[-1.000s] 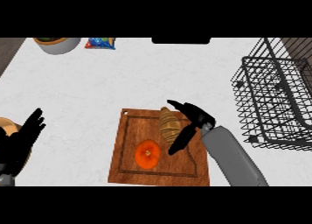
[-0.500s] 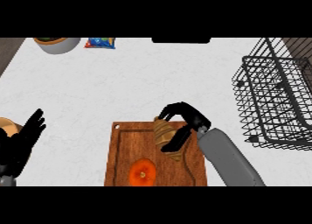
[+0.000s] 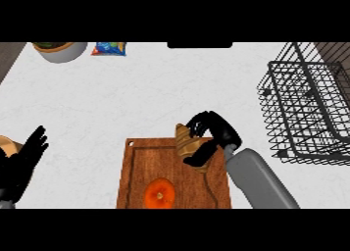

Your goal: Pick the croissant from the cutting board and place it in the tiered basket

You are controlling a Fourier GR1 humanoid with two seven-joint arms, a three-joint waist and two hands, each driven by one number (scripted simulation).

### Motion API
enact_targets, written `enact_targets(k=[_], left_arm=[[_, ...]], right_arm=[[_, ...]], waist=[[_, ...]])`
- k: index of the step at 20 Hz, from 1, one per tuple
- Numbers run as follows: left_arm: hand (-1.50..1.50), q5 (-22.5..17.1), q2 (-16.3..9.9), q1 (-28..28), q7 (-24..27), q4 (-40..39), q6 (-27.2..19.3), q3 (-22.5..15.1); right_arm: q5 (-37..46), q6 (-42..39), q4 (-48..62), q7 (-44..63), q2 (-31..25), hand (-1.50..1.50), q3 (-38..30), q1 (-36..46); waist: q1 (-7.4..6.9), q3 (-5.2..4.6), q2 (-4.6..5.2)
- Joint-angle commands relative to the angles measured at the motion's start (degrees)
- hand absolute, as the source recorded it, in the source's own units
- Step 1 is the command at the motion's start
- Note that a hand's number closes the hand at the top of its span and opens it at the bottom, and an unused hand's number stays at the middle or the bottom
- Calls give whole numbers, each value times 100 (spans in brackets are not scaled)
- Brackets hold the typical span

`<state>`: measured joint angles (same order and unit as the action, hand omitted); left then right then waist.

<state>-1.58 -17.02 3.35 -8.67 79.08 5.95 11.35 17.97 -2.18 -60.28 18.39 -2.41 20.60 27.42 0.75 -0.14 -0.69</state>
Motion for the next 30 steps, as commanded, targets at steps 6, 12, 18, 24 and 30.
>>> enact_targets(k=[6, 12, 18, 24, 30], left_arm=[[0, -3, 21, 314, 12, -2, -78, 105], [0, -85, -105, 276, -53, -23, -59, 268], [0, -21, 35, 396, 152, 47, -50, 156], [0, -282, -188, -89, -143, -29, 252, 281], [0, -1, 59, 226, 3, 234, 141, 75]], right_arm=[[2778, 1336, -1395, 2083, 41, 150, 1846, -151], [4238, 1260, -3061, 3891, 142, 150, 2254, -8], [5333, 95, -5337, 5278, -94, 150, 2527, -408], [5690, -1124, -6886, 5435, -19, 150, 2116, -667], [5337, -691, -6297, 4087, -230, 150, 708, -498]], waist=[[349, -35, -276], [465, -16, -225], [285, 2, -85], [58, 8, 24], [-98, 14, 66]])
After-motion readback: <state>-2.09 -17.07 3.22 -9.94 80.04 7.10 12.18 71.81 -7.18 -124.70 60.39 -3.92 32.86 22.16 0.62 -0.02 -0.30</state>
